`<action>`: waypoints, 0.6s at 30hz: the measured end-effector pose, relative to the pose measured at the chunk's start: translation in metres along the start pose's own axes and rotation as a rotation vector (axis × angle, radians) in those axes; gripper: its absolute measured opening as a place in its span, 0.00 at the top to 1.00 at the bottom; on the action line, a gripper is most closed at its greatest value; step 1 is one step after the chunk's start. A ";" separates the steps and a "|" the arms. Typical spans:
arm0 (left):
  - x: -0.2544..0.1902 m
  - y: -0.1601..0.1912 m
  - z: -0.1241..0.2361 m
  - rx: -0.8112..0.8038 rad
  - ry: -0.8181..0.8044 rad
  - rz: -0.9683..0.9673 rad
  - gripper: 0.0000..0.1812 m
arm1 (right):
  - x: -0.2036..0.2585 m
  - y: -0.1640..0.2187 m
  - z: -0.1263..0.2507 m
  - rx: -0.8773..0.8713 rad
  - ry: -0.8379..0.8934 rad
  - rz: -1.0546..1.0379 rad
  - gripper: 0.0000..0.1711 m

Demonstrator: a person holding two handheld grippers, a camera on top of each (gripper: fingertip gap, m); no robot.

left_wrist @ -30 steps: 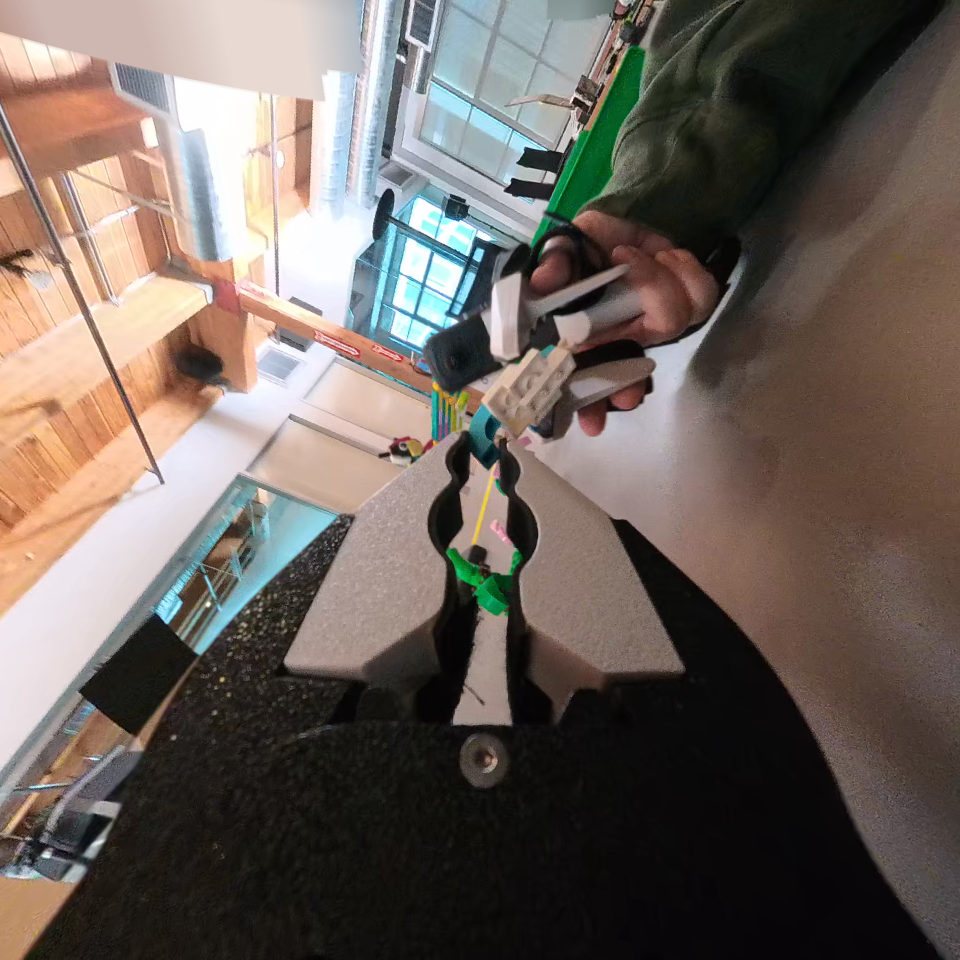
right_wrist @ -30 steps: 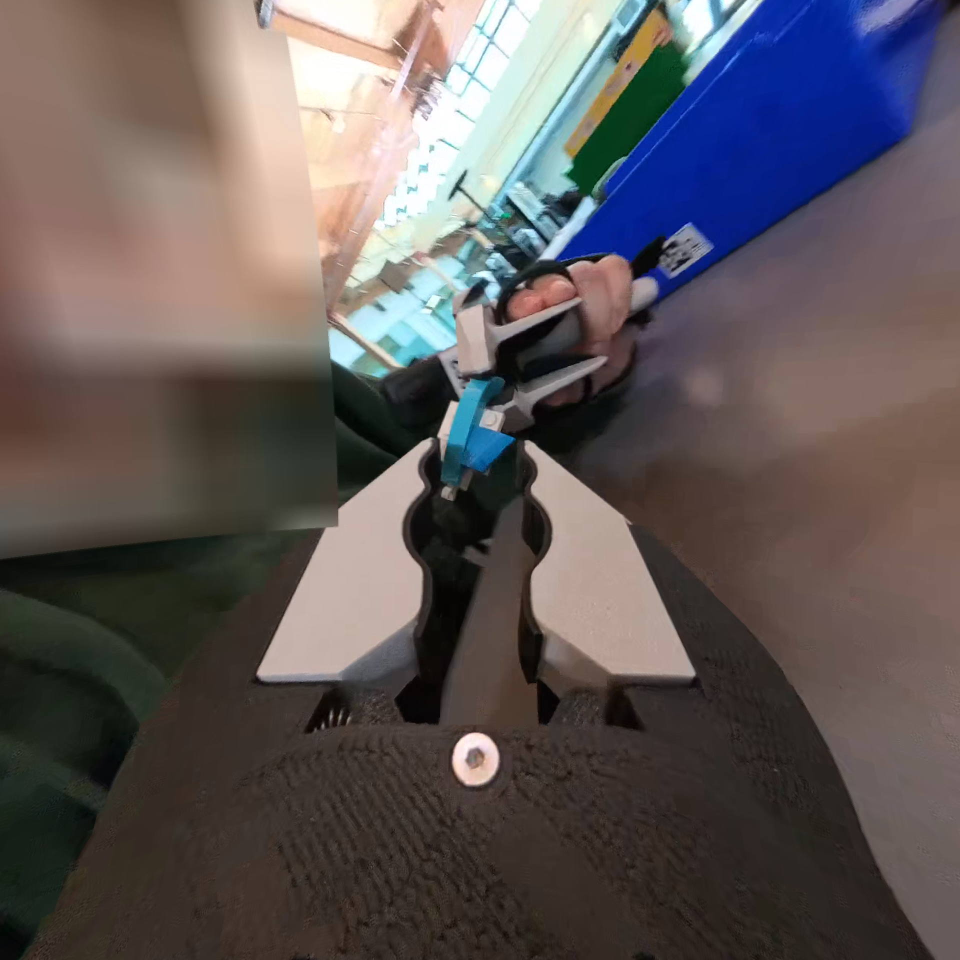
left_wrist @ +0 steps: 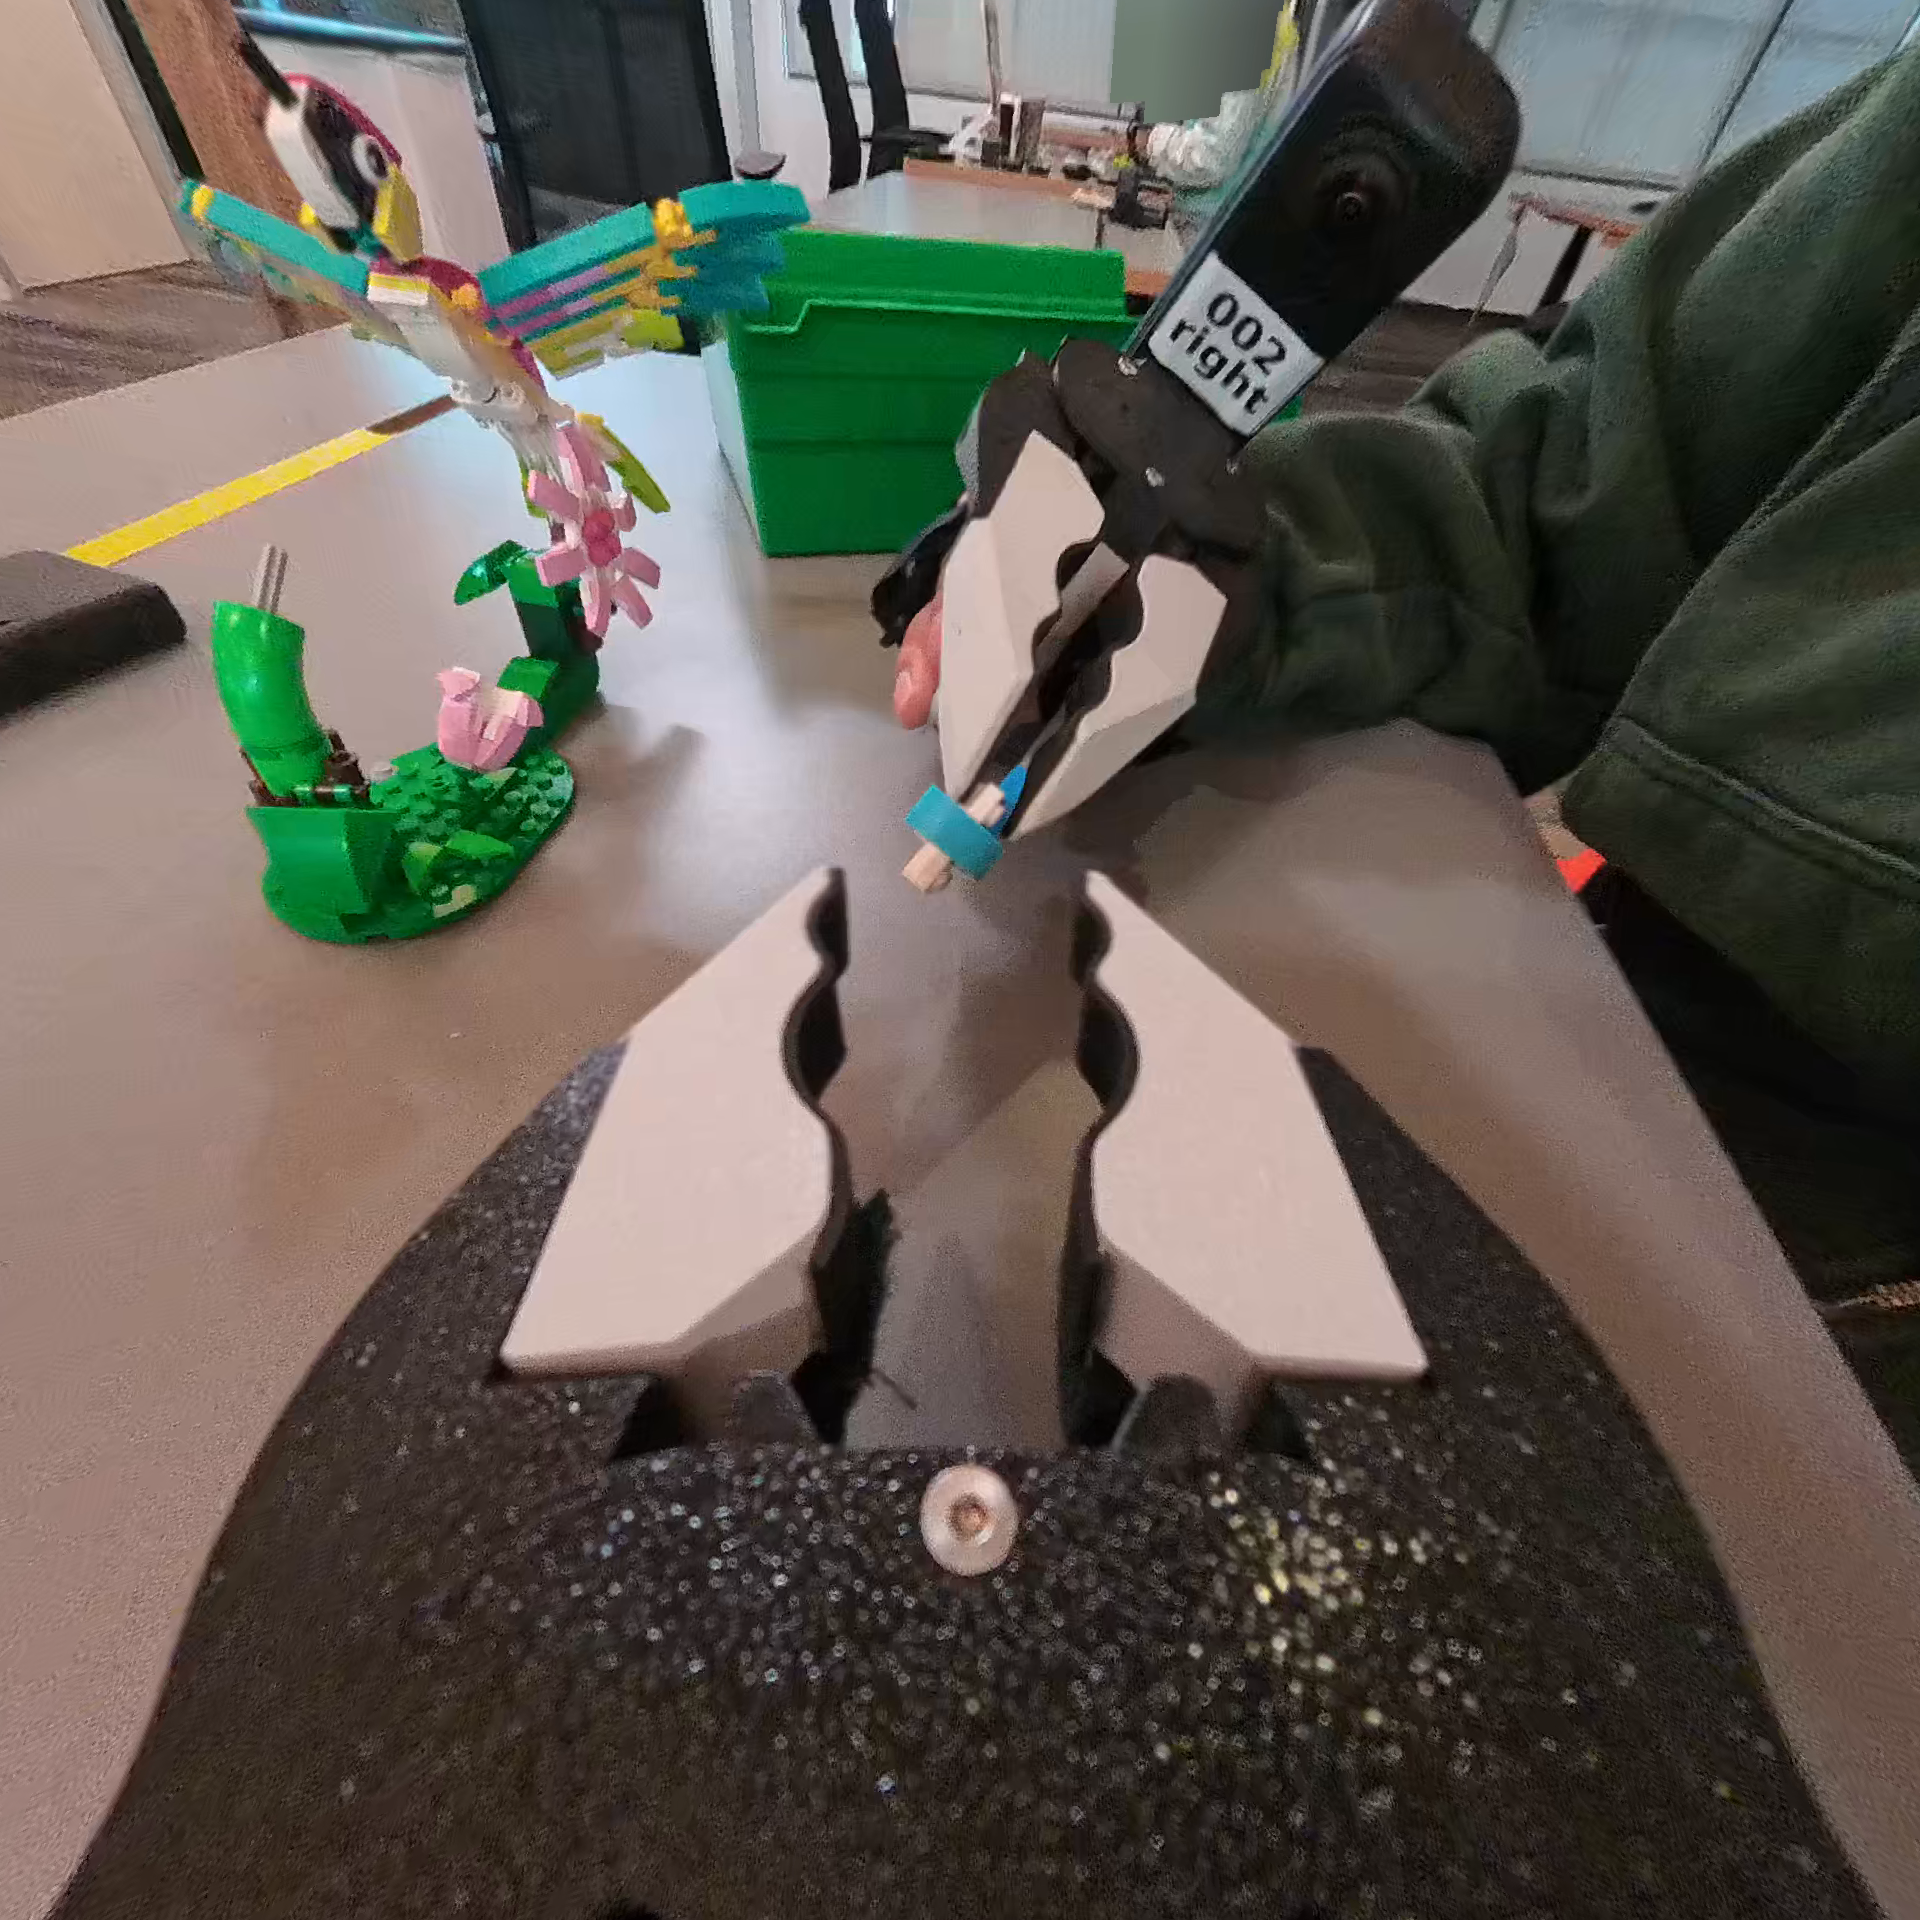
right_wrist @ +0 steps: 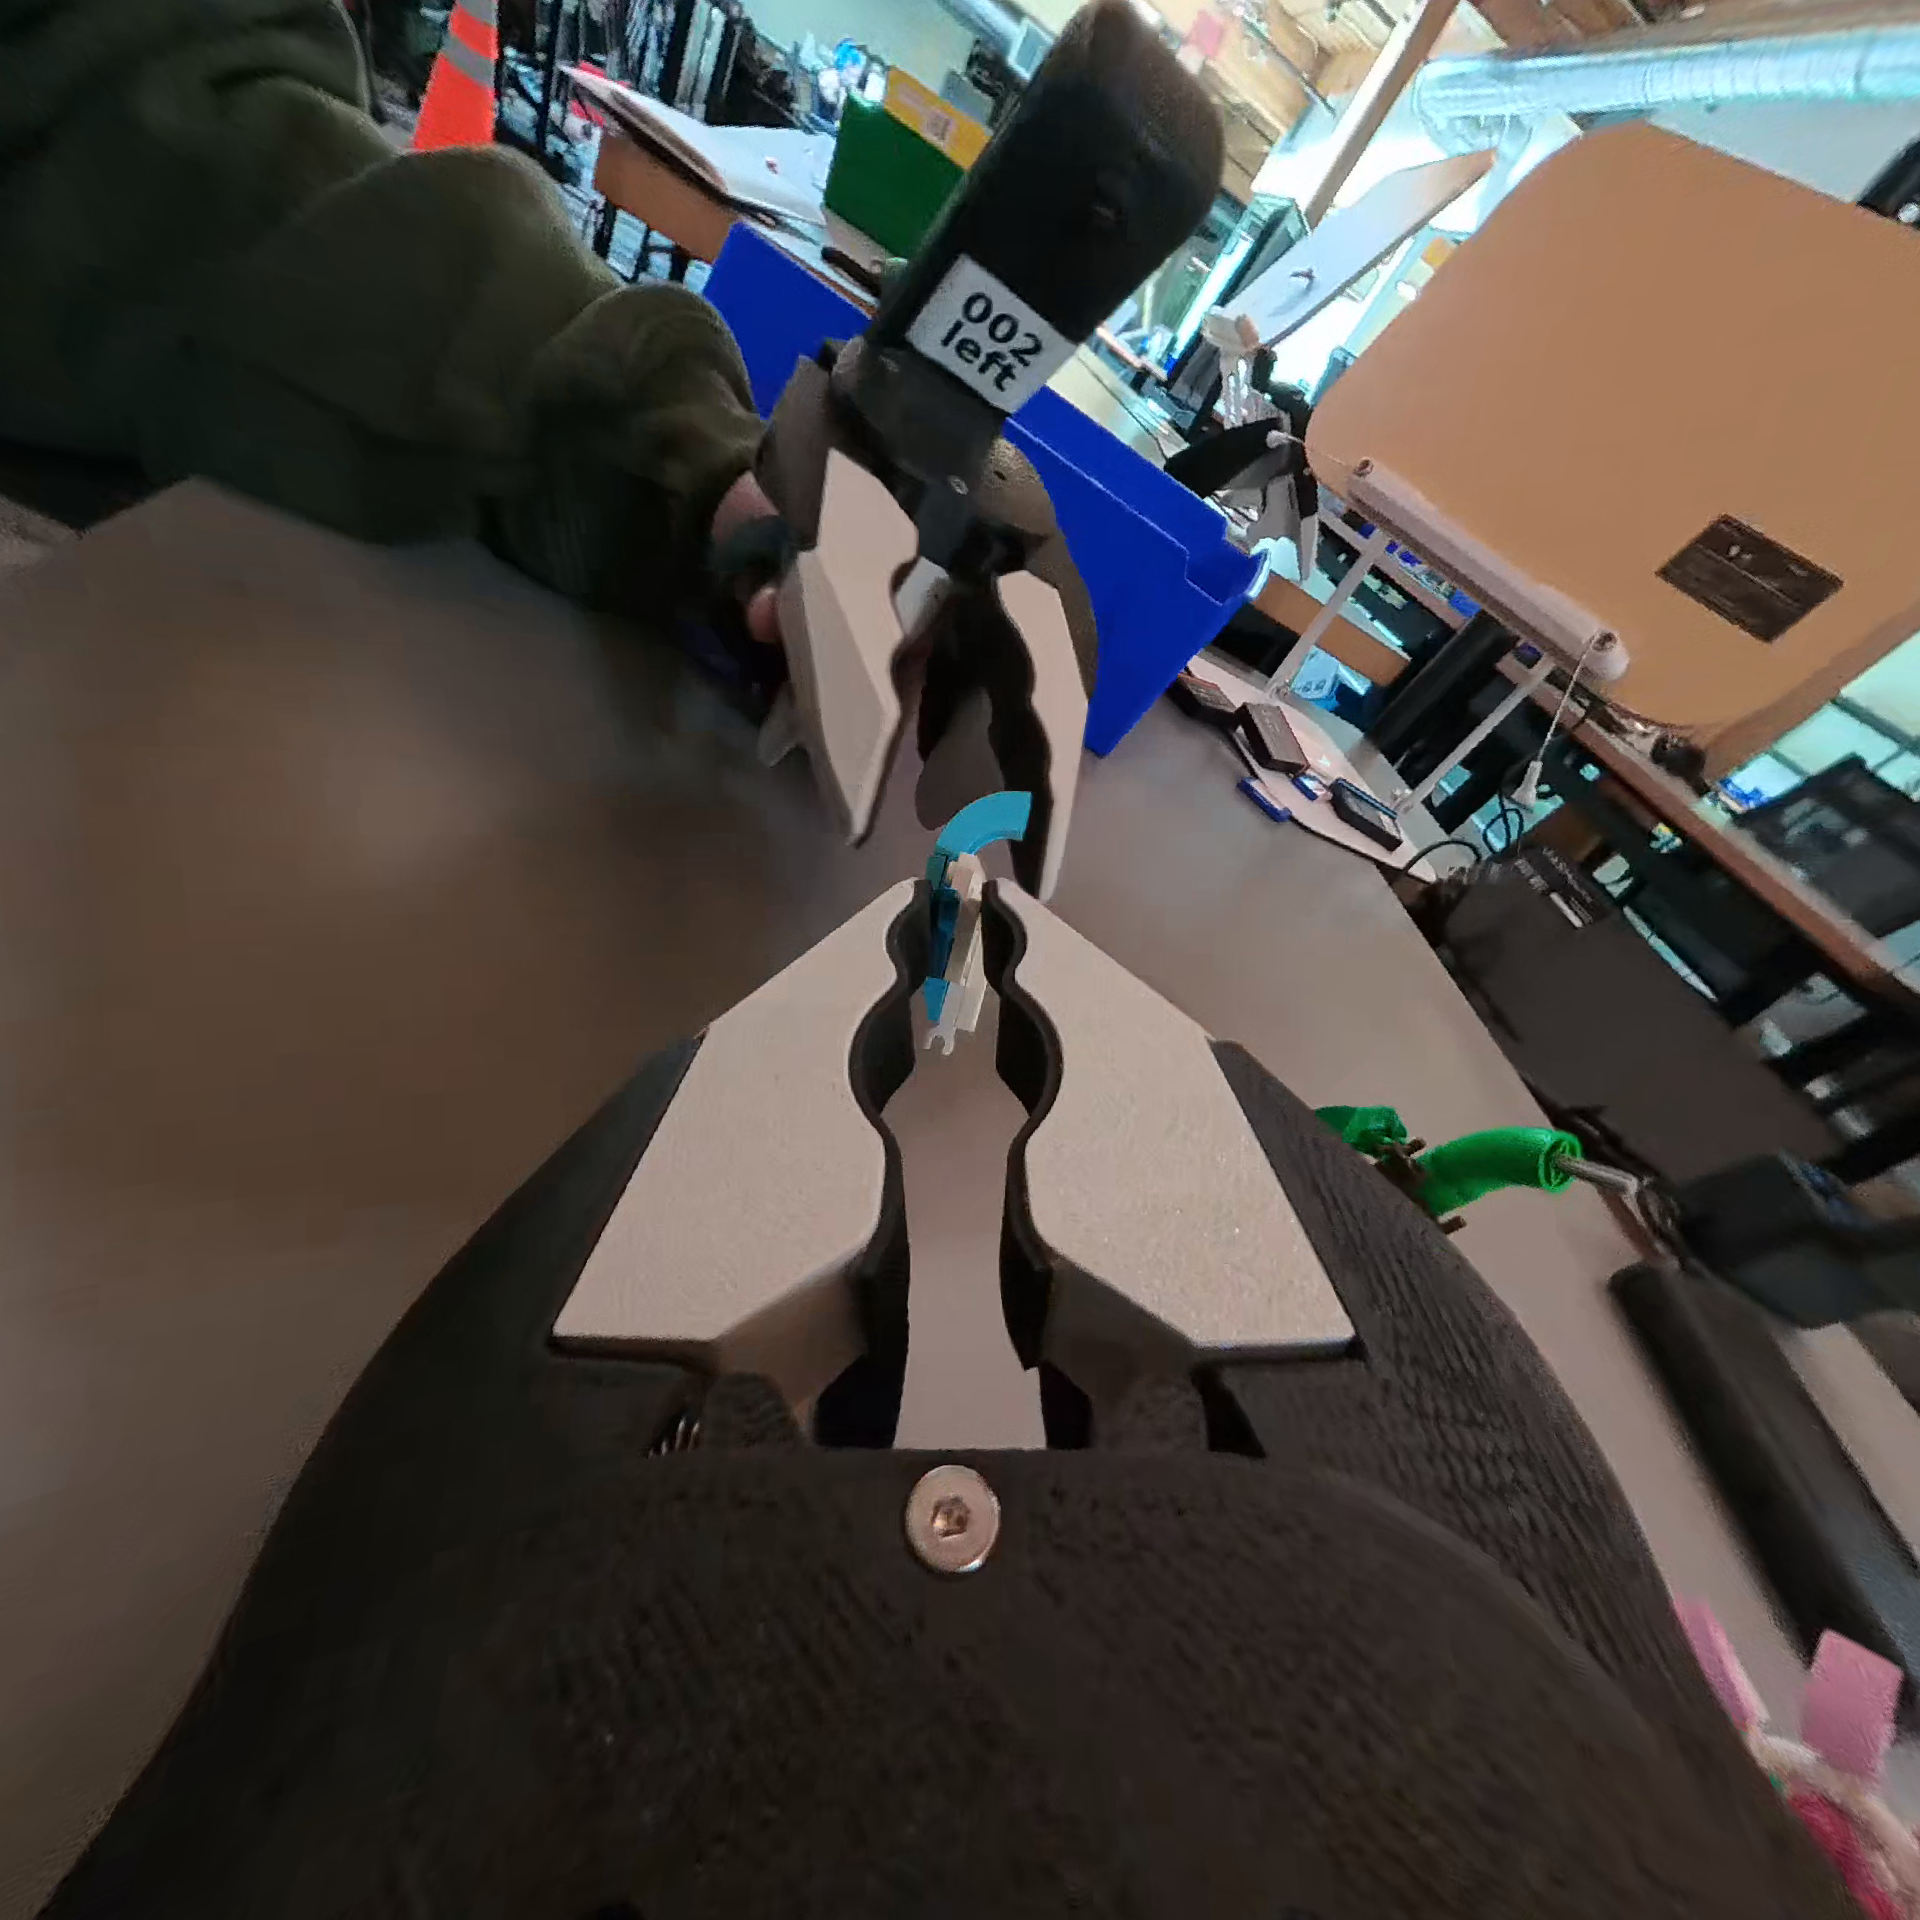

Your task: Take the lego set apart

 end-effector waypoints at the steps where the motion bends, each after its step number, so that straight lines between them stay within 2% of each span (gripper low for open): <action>1: 0.000 0.000 -0.001 0.007 -0.022 -0.017 0.81 | -0.001 0.001 -0.001 0.000 -0.011 0.019 0.96; 4: -0.003 0.000 -0.003 0.003 -0.055 -0.063 0.90 | -0.001 0.006 -0.002 0.014 -0.054 0.085 0.96; 7: -0.008 0.001 -0.005 0.018 -0.058 -0.177 0.87 | -0.002 0.008 0.000 -0.003 -0.105 0.111 0.96; 11: -0.016 0.005 -0.014 0.055 -0.113 -0.399 0.92 | -0.005 0.011 0.006 -0.021 -0.173 0.113 0.96; 13: -0.017 0.004 -0.015 0.066 -0.079 -0.407 0.95 | -0.005 0.012 0.008 -0.017 -0.189 0.112 0.96; 18: -0.012 0.008 -0.019 0.155 -0.139 -0.385 0.96 | -0.007 0.012 0.012 0.006 -0.101 0.093 0.94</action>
Point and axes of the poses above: each gripper's, where its closed fingertips meet, z back along the fingers, y out of its underside, x = y × z across the jaws, the point moved 10 cm from there along z, back along the fingers, and after that the axes turned 1 degree about -y, right-handed, at the moved point
